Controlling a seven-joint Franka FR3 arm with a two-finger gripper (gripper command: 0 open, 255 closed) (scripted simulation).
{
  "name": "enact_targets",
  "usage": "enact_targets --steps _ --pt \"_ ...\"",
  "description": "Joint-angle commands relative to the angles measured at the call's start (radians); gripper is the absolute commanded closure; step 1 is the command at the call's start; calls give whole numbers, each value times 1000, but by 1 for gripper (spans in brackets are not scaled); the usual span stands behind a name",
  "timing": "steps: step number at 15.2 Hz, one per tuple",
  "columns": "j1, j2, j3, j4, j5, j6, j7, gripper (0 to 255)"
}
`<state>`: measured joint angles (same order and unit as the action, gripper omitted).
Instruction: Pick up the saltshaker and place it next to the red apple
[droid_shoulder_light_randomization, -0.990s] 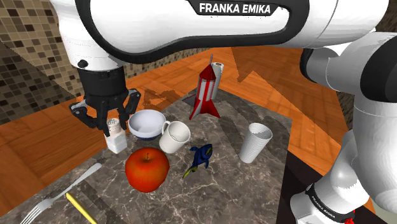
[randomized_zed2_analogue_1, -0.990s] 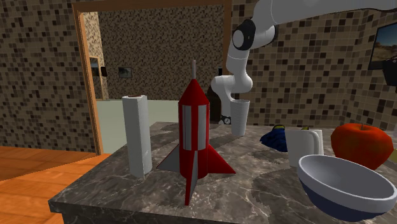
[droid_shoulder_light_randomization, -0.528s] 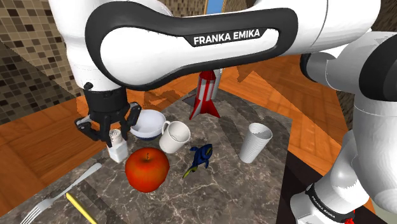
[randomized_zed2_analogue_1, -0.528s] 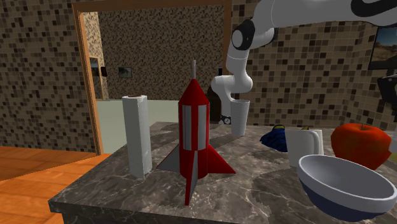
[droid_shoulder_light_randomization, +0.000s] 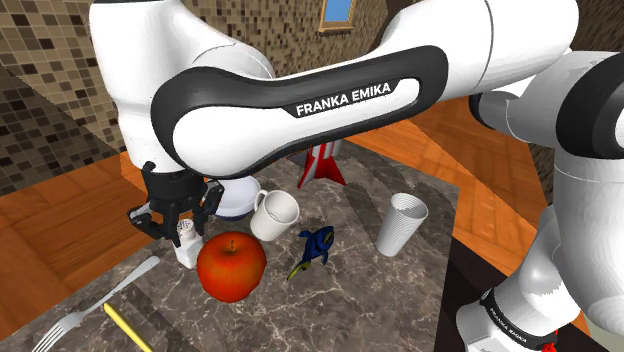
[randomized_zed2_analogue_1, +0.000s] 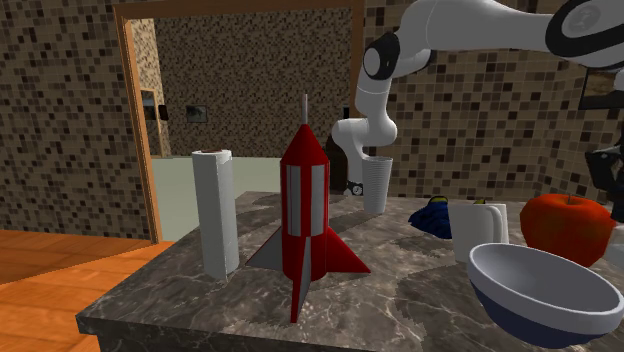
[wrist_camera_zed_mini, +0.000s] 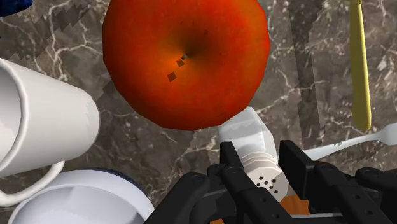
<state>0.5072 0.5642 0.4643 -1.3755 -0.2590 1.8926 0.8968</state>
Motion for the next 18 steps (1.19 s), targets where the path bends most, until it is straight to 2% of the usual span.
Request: enact_targets --steps 1,5,13,14,18 --pt "-2 6 -2 -17 -3 23 1 255" --pt "-3 22 -8 -53 -12 73 8 255" --pt "-3 22 -8 -53 -12 73 8 255" --pt "-3 22 -8 -53 -12 73 8 0" --pt "-3 22 -8 -53 -12 73 8 0"
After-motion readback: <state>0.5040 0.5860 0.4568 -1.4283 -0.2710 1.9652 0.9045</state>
